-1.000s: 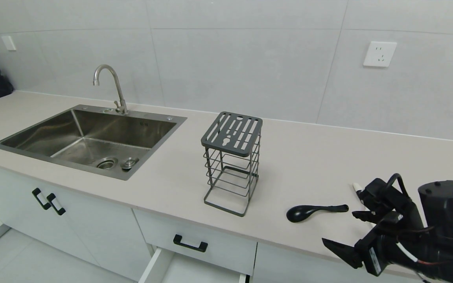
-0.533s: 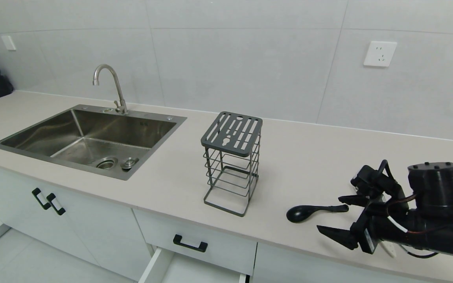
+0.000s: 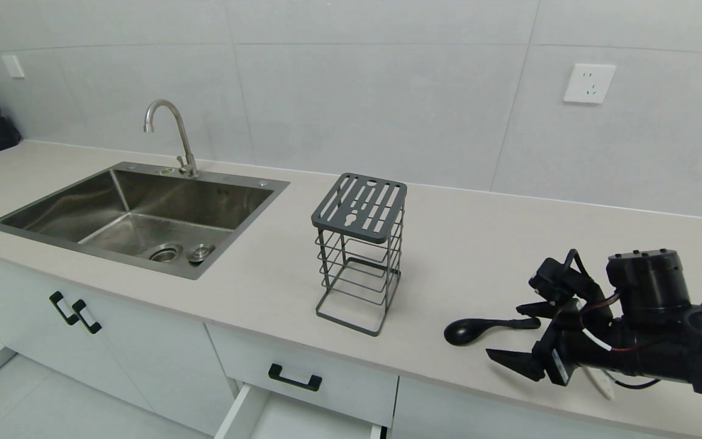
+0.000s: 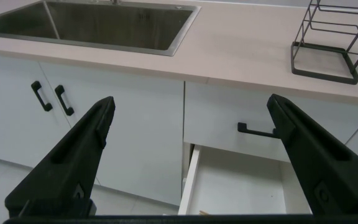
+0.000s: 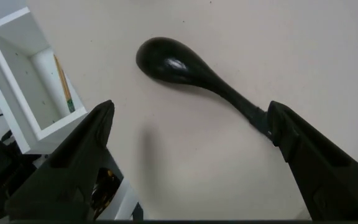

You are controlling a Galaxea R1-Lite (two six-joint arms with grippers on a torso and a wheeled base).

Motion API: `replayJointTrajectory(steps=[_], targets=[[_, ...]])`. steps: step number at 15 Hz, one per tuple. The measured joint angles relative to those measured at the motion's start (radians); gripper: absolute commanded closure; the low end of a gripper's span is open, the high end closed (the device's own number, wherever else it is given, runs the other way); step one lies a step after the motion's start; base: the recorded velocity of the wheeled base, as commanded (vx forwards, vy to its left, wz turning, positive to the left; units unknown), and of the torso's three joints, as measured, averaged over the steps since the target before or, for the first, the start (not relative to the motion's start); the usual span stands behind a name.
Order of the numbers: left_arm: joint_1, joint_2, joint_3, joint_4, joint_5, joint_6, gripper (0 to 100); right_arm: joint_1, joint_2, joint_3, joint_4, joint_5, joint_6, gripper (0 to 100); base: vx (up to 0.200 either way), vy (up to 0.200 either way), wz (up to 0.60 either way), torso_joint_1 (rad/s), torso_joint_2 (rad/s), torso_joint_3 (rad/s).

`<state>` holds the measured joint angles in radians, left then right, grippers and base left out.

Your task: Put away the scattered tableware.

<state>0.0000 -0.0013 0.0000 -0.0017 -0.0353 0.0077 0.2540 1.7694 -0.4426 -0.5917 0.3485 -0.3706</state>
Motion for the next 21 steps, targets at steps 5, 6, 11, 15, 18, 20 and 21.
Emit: replayJointTrajectory(steps=[5,6,11,15,18,20,21], targets=[[0.000,0.000,0.000,0.000,0.000,0.000,0,-0.026,0.107,-0.098,0.003,0.028,-0.054,0,0.000,0.000,0.00,0.000,0.00,0.000],[0.000,0.000,0.000,0.000,0.000,0.000,0,-0.028,0.124,-0.106,0.002,0.039,-0.059,0,0.000,0.000,0.00,0.000,0.00,0.000],[0.000,0.000,0.000,0.000,0.000,0.000,0,-0.042,0.193,-0.145,0.001,0.060,-0.065,0,0.000,0.000,0.00,0.000,0.00,0.000],[0.000,0.000,0.000,0.000,0.000,0.000,0,-0.043,0.226,-0.150,0.000,0.059,-0.081,0,0.000,0.000,0.00,0.000,0.00,0.000],[0.000,0.000,0.000,0.000,0.000,0.000,0,-0.044,0.245,-0.155,-0.003,0.059,-0.080,0,0.000,0.000,0.00,0.000,0.00,0.000],[0.000,0.000,0.000,0.000,0.000,0.000,0,-0.044,0.251,-0.154,-0.004,0.062,-0.080,100,0.000,0.000,0.00,0.000,0.00,0.000],[0.000,0.000,0.000,0.000,0.000,0.000,0,-0.041,0.253,-0.150,-0.004,0.064,-0.080,100,0.000,0.000,0.00,0.000,0.00,0.000]])
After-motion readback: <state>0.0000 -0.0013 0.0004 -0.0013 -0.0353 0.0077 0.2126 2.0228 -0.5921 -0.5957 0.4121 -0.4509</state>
